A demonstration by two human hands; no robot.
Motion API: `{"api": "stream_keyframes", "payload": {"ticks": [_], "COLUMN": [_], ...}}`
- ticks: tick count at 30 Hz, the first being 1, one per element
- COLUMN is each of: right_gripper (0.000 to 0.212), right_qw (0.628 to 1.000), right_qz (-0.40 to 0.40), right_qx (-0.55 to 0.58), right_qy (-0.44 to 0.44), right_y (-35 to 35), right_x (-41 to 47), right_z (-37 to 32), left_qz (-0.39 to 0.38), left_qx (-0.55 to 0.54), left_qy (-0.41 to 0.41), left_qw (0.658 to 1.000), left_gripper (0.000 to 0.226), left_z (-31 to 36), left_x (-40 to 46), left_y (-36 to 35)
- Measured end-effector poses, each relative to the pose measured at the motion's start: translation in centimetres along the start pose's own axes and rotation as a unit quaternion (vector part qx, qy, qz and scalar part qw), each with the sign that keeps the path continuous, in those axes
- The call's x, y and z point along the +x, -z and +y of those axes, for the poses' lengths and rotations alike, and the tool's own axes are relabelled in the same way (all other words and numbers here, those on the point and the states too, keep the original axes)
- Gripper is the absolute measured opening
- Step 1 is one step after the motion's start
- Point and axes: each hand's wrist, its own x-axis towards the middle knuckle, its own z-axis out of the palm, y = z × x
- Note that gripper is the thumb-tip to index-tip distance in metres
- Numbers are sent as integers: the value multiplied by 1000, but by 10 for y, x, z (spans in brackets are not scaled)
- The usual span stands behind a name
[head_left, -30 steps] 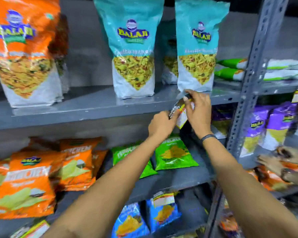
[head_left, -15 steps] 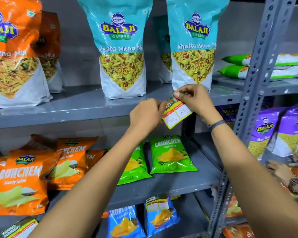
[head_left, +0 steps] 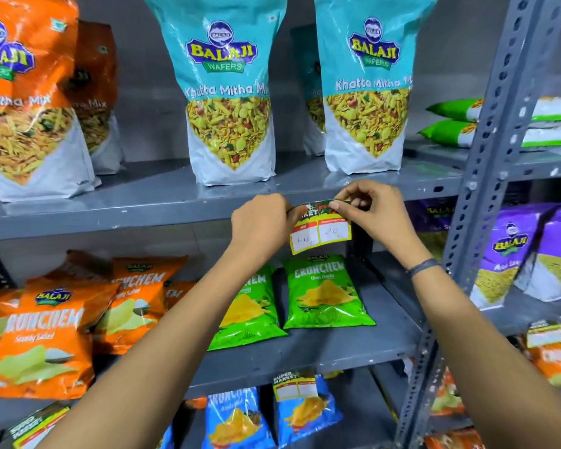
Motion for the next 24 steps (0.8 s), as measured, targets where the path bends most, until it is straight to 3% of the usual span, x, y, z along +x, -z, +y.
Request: {"api": "stream_keyframes", "payload": {"ticks": [5, 17, 21, 24], "right_gripper": [8, 16, 29, 24], "right_qw": [998, 988, 969, 956], "right_qz": [40, 149, 248, 291], "right_qx": [41, -17, -19, -7], "right_qy": [-32, -20, -6, -41], "right_y": [-1, -23, -36, -56], "right_x": [5, -7, -38, -80], "right_z": [0, -5, -5, 14], "left_qz": [20, 40, 85, 53], "left_qx": [16, 83, 51, -19], "left_qy": [0, 44, 44, 87], "left_qw": [1000, 995, 994, 995], "left_gripper": [42, 52, 58, 70], "left_z": [9, 28, 19, -9], "left_x": [10, 12, -11, -49], "left_y": [5, 12, -6, -46]}}
